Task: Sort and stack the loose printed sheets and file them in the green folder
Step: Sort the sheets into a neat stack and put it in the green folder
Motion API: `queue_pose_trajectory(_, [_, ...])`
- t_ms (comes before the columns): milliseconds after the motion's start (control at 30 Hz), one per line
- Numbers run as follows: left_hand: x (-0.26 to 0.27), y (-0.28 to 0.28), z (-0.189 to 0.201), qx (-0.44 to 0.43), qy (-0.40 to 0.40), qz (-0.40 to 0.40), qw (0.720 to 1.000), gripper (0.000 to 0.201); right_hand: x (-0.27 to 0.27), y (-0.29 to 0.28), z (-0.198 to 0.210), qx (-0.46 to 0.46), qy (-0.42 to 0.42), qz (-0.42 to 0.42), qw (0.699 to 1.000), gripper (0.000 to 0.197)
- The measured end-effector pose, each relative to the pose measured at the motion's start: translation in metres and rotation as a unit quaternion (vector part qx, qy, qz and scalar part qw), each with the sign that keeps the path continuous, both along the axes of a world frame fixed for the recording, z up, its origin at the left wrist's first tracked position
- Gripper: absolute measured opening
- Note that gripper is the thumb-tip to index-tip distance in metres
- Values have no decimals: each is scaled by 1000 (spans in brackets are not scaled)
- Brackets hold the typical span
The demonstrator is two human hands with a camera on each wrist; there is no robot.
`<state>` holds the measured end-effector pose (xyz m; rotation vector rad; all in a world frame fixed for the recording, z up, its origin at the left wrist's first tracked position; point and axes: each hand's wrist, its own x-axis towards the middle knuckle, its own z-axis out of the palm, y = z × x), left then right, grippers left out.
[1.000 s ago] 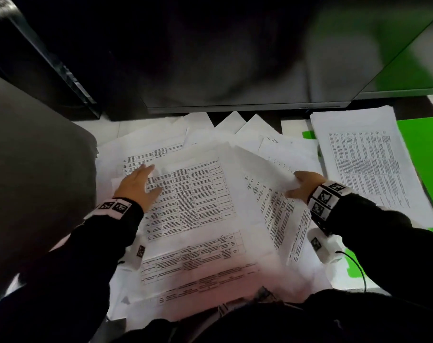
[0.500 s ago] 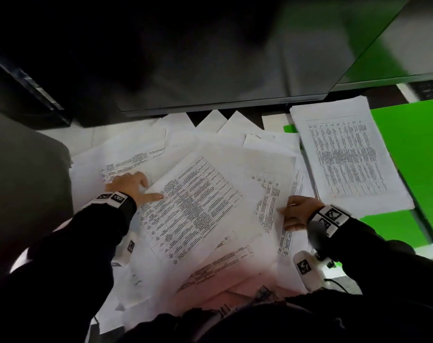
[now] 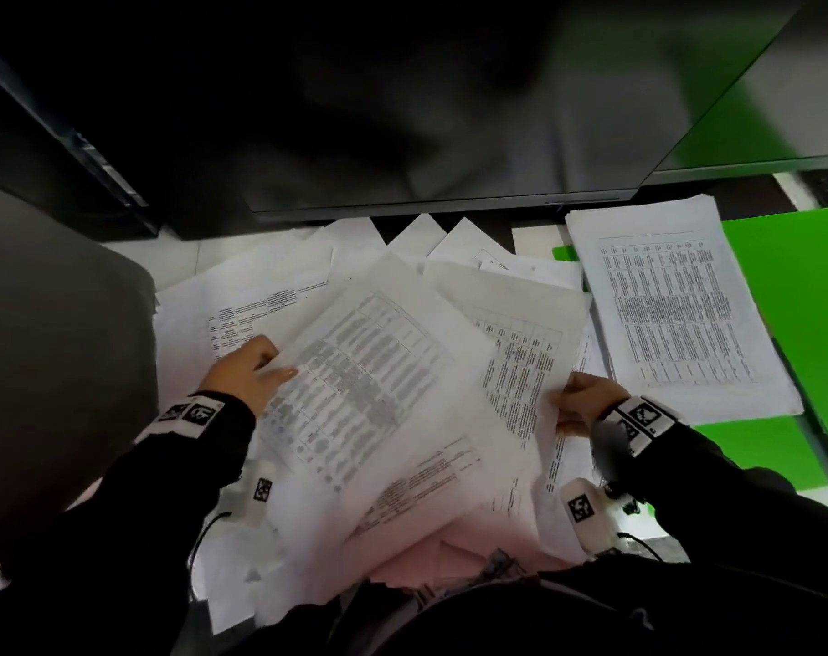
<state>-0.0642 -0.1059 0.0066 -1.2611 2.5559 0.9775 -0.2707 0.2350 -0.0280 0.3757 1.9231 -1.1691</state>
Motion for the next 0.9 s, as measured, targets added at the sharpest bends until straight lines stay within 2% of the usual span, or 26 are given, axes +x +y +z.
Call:
queue_pose_trajectory(100, [15, -21, 8, 7, 22, 40, 999, 24, -3, 1, 0, -12, 16, -12, 1000, 27])
queue_pose_trajectory(167, [20, -29, 12, 29, 6, 27, 999, 36, -4, 1, -1, -31, 17, -13, 999, 29])
queue_pose_trajectory(267, [18, -22, 16, 20, -105, -70, 992, 60, -2, 2, -1, -43, 16, -12, 999, 29])
queue_pose_trajectory(333, [13, -11, 15, 20, -149, -127, 980, 65, -1, 3, -2, -51, 13, -14, 999, 31])
queue_pose_trajectory(433, [11, 6, 4, 40, -117, -137, 983, 61, 2, 5, -2, -60, 11, -13, 998, 30])
queue_pose_trajectory(533, [11, 19, -6, 30, -77, -98, 992, 58, 5, 7, -3, -74, 13, -11, 997, 29])
queue_pose_trajectory(700, [10, 33, -12, 16, -78, -68, 995, 70, 7, 14, -2, -107, 16, 0, 994, 30])
queue_pose_trajectory(767, [8, 36, -13, 4, -92, -67, 993, 67, 8, 17, -2, -110, 21, 0, 994, 31])
queue_pose_trajectory(900, [8, 40, -6, -77, -82, -60, 992, 36, 5, 22, 1, -93, 29, -6, 995, 28])
